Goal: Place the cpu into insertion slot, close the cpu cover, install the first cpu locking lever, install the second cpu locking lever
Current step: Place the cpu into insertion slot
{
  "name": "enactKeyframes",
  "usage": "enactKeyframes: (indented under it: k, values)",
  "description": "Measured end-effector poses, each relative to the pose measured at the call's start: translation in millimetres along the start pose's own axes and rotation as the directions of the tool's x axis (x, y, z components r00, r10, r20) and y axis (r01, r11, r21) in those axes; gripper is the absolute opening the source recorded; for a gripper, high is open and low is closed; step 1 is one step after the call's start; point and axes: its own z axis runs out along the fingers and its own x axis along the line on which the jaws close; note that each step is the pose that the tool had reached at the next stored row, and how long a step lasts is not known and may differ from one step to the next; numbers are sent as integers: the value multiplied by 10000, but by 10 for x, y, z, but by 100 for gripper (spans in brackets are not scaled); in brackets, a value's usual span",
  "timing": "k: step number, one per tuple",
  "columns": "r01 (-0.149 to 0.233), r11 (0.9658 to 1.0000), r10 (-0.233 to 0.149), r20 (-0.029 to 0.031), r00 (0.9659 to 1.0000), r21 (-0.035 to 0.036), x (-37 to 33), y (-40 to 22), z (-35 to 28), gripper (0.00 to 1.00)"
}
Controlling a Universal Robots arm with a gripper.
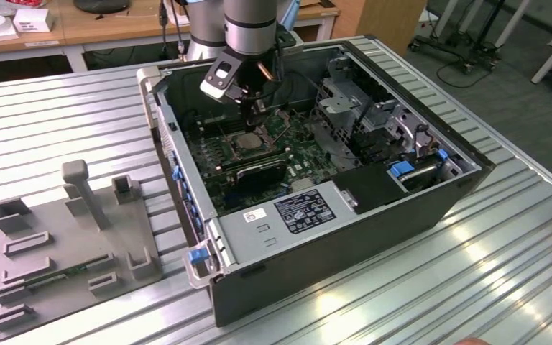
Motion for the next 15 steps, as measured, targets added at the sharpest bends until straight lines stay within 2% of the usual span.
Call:
enactKeyframes:
  k: [1, 2, 3, 4, 6, 15]
  values:
    - [0, 10000, 0, 1, 10000, 0, 0, 0, 0, 24]
    - [0, 10000, 0, 0, 10000, 0, 0, 0, 1, 24]
    - [1, 10000, -1, 0, 10000, 0, 0, 0, 1, 18]
    - [0, 10000, 0, 0, 10000, 0, 0, 0, 1, 18]
    - [0, 10000, 0, 0, 10000, 0, 0, 0, 2, 11]
    - [-1, 10000, 1, -3, 10000, 1, 0, 16, 12, 11]
